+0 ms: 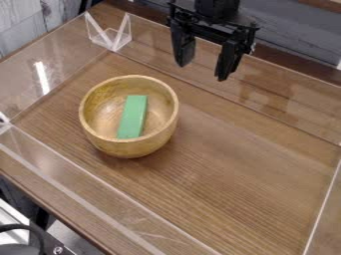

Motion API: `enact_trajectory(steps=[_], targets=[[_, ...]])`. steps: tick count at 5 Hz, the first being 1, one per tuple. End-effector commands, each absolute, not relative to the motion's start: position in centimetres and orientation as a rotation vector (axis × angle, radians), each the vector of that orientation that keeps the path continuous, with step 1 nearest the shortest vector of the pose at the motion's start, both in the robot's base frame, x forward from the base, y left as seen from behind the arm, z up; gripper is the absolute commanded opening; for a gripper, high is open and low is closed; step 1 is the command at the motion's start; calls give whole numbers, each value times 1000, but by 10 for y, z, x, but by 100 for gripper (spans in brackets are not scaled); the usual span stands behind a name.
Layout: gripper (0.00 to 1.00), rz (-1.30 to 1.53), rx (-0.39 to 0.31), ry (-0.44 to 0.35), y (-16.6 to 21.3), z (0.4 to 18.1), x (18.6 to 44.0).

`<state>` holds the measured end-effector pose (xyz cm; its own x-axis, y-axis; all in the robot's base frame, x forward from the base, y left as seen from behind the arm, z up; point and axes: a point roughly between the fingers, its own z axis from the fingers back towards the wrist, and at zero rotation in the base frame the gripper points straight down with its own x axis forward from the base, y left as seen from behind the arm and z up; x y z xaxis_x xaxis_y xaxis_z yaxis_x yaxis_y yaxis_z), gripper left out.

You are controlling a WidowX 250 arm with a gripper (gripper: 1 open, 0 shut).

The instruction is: Remove the green block from inside the brown bowl and put it on the table

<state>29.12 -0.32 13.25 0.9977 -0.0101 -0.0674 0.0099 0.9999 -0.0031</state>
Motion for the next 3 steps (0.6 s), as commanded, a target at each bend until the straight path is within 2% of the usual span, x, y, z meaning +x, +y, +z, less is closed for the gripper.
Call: enact_trajectory(steps=[1, 2, 3], targets=[[100, 30, -9, 72, 13, 127, 284], [100, 101, -16, 95, 41, 108, 264], [100, 164, -18, 58, 72, 107, 242]])
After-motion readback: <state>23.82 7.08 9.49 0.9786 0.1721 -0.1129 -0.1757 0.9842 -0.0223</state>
